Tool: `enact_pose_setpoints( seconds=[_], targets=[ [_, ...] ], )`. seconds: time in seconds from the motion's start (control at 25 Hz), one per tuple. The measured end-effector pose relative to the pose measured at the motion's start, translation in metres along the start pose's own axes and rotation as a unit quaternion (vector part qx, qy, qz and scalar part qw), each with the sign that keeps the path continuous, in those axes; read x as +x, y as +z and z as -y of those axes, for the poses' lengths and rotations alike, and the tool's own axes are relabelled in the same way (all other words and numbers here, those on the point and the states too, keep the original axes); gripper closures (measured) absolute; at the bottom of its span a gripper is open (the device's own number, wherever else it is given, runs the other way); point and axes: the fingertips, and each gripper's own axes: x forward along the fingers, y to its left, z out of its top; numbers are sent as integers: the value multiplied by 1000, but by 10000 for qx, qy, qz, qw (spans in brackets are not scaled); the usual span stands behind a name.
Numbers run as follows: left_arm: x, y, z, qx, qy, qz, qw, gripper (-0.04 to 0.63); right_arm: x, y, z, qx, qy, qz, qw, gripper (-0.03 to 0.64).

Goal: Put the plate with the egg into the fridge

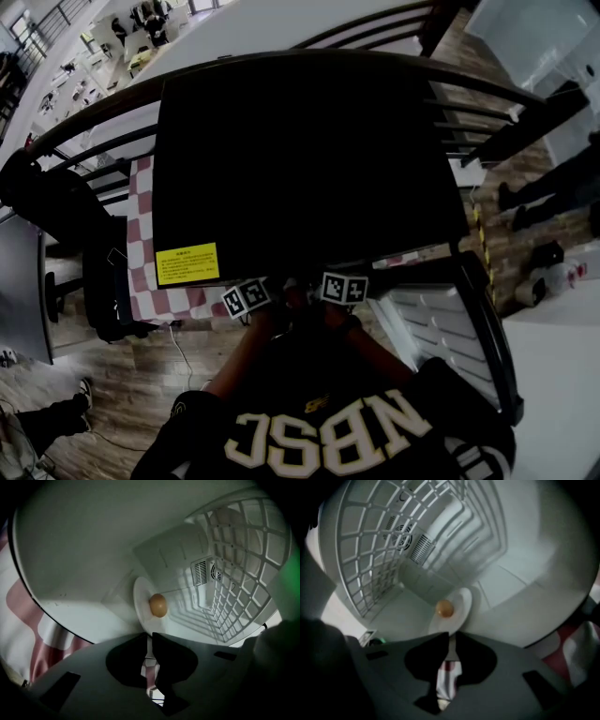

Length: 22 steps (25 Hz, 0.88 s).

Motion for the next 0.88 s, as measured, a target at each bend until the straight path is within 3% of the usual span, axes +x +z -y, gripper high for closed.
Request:
enact_pose_setpoints(
  seconds=[0.32, 0.52, 0.64, 0.76, 0.88],
  targets=[
    [-1, -2, -6, 433, 366, -130, 9983, 534, 1, 3, 0, -741, -321, -88, 9967, 551],
    [-10, -9, 5, 893, 429, -319, 9946, 432, -7, 9, -5, -1196, -483, 92, 9916, 472],
    [-20, -19, 7, 1116, 425, -416, 9920, 428, -17, 0, -9, -1200, -476, 176, 9915, 472],
    [-34, -26, 9, 1589, 460, -437, 9853, 428, -31, -6, -12, -1311, -585, 372, 9889, 472],
    [-55, -28, 18, 2339, 572, -308, 9701, 428, -54, -7, -25, -1632, -683, 746, 9814, 472]
  ],
)
